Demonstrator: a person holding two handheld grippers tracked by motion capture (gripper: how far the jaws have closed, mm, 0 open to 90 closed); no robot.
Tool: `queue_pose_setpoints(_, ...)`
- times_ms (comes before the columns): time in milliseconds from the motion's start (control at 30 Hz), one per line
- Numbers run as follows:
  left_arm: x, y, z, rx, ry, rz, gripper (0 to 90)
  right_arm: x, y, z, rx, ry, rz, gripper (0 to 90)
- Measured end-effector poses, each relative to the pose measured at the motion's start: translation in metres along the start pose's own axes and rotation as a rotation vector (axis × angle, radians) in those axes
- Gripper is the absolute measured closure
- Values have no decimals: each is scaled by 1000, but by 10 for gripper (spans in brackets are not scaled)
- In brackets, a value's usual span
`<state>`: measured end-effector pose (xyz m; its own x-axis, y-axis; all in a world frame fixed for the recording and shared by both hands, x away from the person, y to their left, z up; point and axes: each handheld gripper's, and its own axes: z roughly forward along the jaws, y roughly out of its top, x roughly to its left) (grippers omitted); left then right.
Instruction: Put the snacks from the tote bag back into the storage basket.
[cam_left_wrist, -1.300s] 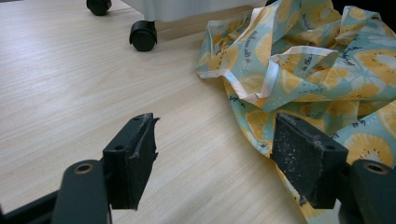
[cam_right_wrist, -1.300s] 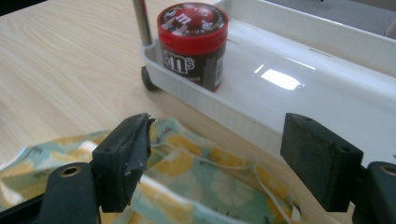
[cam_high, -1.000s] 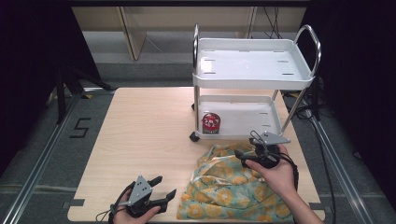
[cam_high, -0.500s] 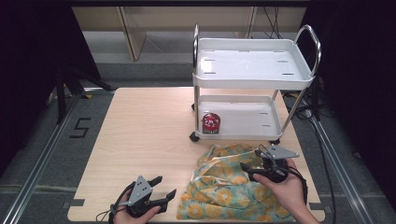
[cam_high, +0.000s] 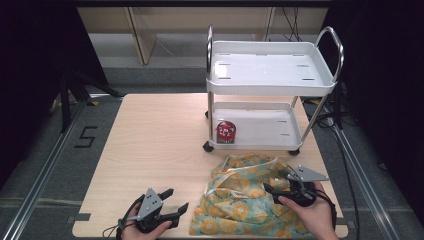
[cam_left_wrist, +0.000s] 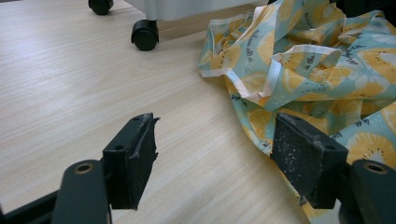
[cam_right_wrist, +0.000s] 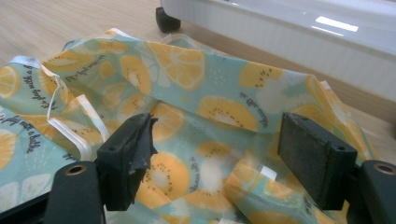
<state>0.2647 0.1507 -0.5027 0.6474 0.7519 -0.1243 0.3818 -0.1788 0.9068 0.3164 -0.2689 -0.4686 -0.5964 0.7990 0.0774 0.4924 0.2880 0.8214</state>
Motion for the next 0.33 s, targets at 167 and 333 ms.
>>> queue_pose_setpoints(167,2,1,-1,14,-4,16,301,-1,-7,0,-31,-10,-16,291)
queue_pose_setpoints(333,2,1,-2,18,3,15,300,-1,-8,0,-44,-5,-35,292)
